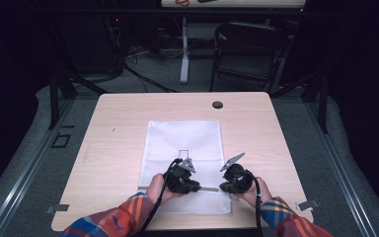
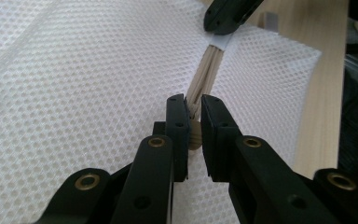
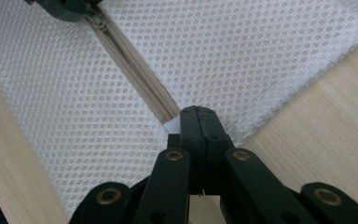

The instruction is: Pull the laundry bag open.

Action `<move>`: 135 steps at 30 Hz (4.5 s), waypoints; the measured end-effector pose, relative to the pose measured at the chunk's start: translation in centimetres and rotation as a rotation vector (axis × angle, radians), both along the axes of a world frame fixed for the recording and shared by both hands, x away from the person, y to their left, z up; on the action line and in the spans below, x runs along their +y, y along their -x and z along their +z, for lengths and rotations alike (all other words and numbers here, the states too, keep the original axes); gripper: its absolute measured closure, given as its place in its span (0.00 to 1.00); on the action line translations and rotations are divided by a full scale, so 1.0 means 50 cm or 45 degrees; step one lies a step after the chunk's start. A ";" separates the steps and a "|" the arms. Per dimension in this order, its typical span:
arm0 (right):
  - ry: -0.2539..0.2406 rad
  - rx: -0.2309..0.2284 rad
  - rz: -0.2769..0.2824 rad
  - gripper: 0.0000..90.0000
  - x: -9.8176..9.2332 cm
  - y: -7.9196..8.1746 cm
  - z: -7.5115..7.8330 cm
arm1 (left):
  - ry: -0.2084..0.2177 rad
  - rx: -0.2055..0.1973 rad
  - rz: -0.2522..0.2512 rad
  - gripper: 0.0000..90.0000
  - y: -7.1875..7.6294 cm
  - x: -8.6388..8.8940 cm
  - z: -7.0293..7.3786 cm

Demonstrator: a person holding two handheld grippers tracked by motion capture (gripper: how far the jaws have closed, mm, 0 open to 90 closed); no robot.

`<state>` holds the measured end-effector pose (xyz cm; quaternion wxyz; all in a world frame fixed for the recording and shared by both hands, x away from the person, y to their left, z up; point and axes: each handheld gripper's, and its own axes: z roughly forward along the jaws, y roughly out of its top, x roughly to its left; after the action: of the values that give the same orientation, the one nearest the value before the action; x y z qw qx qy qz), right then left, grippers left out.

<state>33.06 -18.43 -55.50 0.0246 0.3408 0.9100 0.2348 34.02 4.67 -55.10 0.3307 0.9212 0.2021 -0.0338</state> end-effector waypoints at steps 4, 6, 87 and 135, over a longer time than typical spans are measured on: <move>-0.001 0.002 0.002 1.00 -0.001 0.000 0.000 | -0.006 -0.008 0.012 0.91 0.000 0.010 0.002; 0.003 0.005 0.008 1.00 -0.001 -0.001 0.001 | -0.005 -0.003 0.030 0.91 -0.003 0.020 0.002; 0.026 -0.045 0.102 1.00 0.039 0.004 -0.003 | 0.005 0.023 0.070 0.91 0.014 0.095 0.015; 0.026 -0.042 0.094 1.00 0.039 0.005 -0.003 | -0.052 0.055 0.088 0.91 0.010 0.138 0.007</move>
<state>32.83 -16.49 -55.66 0.0343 0.3026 0.9239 0.2317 33.49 11.55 -54.73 0.3084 0.9193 0.2415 -0.0382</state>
